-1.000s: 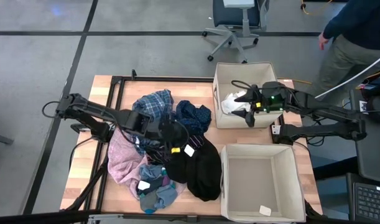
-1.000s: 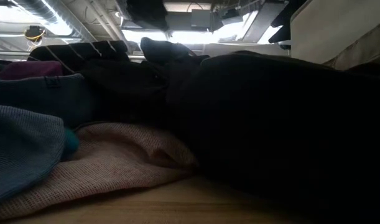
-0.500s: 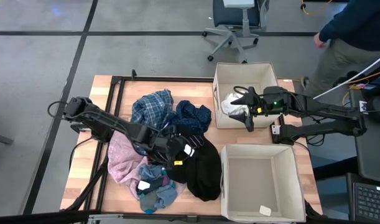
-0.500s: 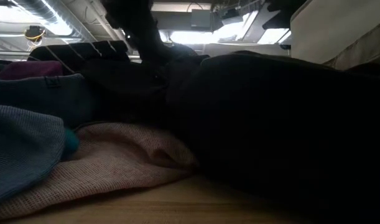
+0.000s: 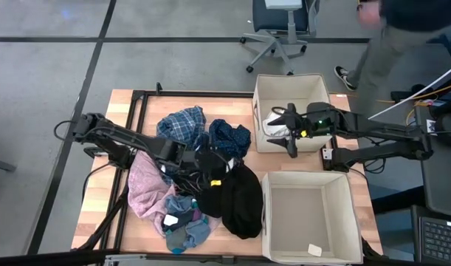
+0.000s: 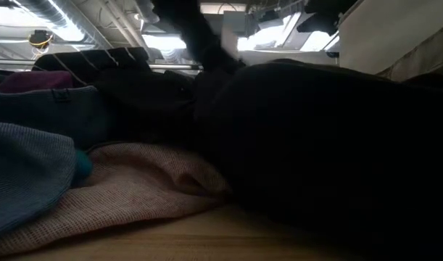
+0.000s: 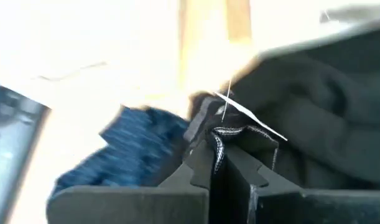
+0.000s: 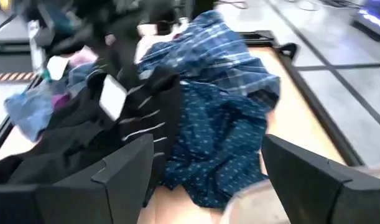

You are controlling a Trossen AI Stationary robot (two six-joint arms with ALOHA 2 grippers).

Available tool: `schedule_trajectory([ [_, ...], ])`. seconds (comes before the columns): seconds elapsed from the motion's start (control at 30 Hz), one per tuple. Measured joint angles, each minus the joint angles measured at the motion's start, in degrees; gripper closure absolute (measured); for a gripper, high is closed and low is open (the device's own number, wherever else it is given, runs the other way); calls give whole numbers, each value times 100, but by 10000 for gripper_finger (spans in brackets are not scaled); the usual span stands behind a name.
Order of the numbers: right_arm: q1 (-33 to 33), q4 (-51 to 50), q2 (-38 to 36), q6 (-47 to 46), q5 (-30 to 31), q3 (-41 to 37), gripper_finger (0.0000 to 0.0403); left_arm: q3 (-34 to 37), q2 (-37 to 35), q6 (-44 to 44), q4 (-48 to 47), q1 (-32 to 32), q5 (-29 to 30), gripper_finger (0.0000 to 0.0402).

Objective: Sort clothes
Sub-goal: Put the right striped black sock into the top laundry organizer

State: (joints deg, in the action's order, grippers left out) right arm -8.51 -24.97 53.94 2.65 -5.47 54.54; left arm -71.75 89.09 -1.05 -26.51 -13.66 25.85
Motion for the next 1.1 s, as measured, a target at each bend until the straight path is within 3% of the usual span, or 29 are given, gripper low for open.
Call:
schedule_trajectory([
  [0.23, 2, 907, 691, 318, -614, 0, 104, -71, -234, -982, 988, 267, 221, 389],
  [0.77, 68, 1868, 1975, 804, -593, 0, 114, -74, -259, -1140, 1551, 851, 207, 397],
  [0.9, 68, 1882, 2036, 977, -214, 0, 175, -71, -259, -1269, 1557, 852, 211, 397],
  [1.1, 63, 1914, 2036, 1200, -179, 0, 339, -71, -259, -1250, 1559, 847, 203, 375],
])
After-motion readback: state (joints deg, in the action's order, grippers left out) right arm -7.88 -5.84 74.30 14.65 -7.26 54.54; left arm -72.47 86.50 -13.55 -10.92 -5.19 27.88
